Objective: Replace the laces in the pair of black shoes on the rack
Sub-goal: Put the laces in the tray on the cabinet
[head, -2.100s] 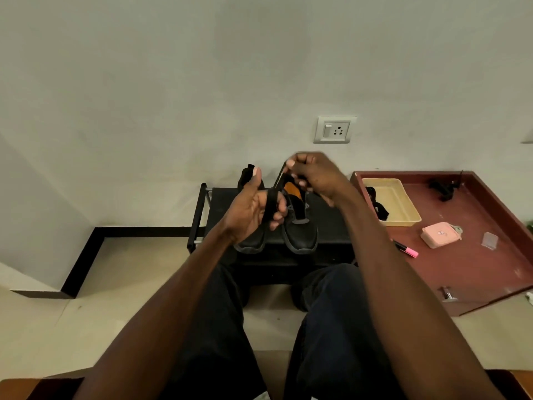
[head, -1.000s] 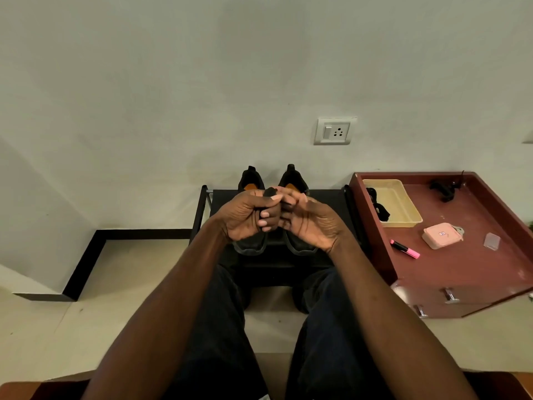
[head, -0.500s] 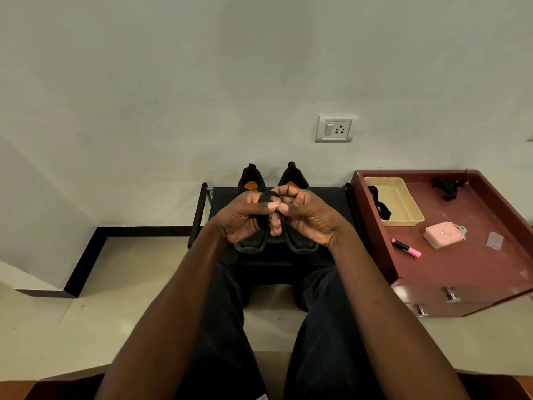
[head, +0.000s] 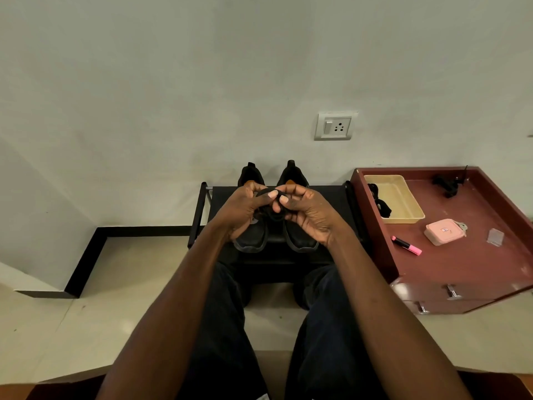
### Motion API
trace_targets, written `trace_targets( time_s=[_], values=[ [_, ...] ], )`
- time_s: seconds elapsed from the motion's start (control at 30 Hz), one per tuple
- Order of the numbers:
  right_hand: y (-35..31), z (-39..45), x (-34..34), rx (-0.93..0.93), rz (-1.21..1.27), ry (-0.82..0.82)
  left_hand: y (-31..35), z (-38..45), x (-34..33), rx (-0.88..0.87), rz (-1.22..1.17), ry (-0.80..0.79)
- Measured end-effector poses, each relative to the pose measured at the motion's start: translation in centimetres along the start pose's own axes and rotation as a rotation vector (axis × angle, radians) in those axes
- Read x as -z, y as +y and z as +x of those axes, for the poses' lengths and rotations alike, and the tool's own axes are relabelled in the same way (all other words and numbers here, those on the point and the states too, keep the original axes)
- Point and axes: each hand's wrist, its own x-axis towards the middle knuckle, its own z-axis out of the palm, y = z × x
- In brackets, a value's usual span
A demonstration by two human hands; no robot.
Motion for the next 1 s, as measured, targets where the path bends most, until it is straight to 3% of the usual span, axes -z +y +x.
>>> trace_targets(
  time_s=[0.1,0.23,0.47,0.67,0.83,1.0],
  values=[
    [-0.4,0.3,0.9,-0.067,-0.083,0.029,-0.1,0.6,0.2,0.033,-0.044,0.066],
    [-1.0,0.6,1.9,-0.104,-0.225,0.058,-0.1,1.0,0.6,0.101,0.037,0.025],
    [-3.2,1.7,2.1,-0.249,-0.328,-0.082,1.3,2.2,-0.1,0.149,0.158,-0.041],
    [-5.5,3.4,4.0,-0.355,-0.483,-0.010,1.6,5.0,-1.5,0.267,0.173,0.055],
    [-7.7,4.3,6.7,-0.445,-0.530,0.082,1.6,8.3,-3.7,0.334,0.169,0.030],
    [-9.2,5.1,10.7,-0.491,-0.864,0.160,0.7,12.2,-8.2,0.333,0.409,0.025]
  ],
)
